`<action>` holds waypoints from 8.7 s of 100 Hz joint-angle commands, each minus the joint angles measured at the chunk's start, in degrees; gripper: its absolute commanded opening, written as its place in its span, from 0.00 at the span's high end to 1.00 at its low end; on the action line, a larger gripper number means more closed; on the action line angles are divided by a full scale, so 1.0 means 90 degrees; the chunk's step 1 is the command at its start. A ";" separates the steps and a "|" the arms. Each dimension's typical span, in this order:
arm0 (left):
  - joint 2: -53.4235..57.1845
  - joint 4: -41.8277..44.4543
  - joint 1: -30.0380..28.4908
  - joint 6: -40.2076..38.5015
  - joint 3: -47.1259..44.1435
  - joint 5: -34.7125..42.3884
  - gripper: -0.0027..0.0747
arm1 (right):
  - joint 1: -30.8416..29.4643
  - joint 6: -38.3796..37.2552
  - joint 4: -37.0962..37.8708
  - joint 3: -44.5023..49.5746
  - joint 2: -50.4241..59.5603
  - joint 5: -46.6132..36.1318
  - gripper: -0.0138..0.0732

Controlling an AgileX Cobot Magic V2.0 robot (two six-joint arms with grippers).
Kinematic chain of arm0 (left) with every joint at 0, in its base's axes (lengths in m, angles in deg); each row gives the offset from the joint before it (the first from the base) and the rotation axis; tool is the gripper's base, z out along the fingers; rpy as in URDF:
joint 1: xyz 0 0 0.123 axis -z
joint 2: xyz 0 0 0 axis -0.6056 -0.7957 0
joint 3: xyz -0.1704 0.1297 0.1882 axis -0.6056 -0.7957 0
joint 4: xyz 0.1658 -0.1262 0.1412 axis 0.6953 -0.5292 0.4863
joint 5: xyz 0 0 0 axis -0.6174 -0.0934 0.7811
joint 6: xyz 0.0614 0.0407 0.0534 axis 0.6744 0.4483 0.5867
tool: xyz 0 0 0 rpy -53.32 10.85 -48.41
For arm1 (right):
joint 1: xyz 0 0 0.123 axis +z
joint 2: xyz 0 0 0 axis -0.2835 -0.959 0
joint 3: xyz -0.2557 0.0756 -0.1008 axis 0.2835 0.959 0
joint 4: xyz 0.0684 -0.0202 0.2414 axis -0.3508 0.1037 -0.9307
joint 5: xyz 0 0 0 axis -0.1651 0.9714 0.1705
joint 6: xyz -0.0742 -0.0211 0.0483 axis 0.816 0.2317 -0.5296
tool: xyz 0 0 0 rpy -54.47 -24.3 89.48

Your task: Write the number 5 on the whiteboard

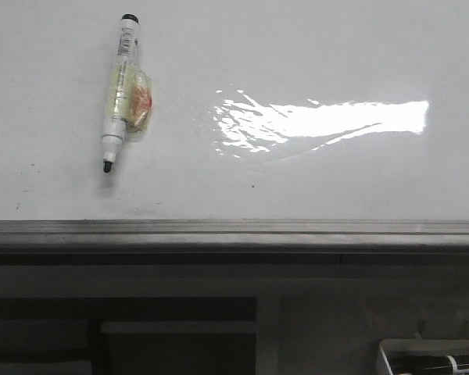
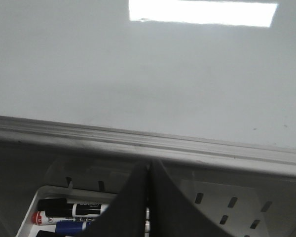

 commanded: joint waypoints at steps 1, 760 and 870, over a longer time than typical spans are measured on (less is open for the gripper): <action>0.0172 -0.0036 -0.0003 -0.0046 -0.0105 0.0476 0.99 | -0.0032 0.0046 0.0083 0.0170 0.0097 -0.0114 0.89; -0.2715 -0.6626 0.5346 0.6088 0.2201 0.2487 0.99 | 0.2757 0.5341 -0.5311 -0.5615 -0.7142 -0.0265 0.89; -0.2715 -0.6626 0.5346 0.6088 0.2201 0.2418 0.99 | 0.2469 0.5105 -0.5253 -0.5340 -0.7694 0.0467 0.89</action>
